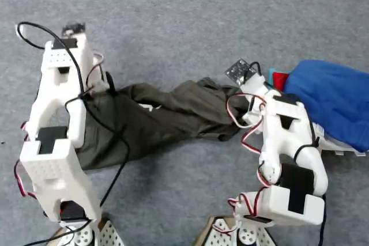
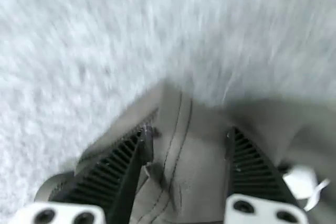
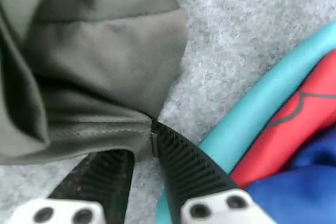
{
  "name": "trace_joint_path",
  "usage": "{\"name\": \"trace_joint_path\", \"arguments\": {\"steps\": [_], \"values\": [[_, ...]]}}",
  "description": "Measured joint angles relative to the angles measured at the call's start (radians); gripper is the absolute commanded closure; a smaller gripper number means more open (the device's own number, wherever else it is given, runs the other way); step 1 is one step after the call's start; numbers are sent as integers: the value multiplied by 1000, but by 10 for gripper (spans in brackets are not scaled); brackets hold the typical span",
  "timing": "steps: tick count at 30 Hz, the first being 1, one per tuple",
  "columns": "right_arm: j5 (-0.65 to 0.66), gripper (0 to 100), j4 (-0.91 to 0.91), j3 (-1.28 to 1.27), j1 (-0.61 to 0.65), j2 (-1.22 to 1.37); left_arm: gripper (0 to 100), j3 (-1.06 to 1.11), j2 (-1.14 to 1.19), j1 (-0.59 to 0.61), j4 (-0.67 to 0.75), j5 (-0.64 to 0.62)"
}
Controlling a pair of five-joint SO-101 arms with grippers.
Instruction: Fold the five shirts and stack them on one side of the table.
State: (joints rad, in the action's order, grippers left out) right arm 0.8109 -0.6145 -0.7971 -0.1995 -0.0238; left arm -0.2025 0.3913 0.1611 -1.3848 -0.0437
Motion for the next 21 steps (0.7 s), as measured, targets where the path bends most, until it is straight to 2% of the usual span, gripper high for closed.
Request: {"name": "trace_joint_path", "arguments": {"steps": [4,7,10,16,21], "values": [[0,994,0,0,0,0,767,-167,37,9,-107,-49],[0,994,0,0,0,0,772,-272,38,9,-250,-55],[0,994,0,0,0,0,772,-301,37,9,-344,-61],[0,994,0,0,0,0,773,-12,-63,9,-362,-61],[0,994,0,0,0,0,847,166,-173,38,-333,-6]]}}
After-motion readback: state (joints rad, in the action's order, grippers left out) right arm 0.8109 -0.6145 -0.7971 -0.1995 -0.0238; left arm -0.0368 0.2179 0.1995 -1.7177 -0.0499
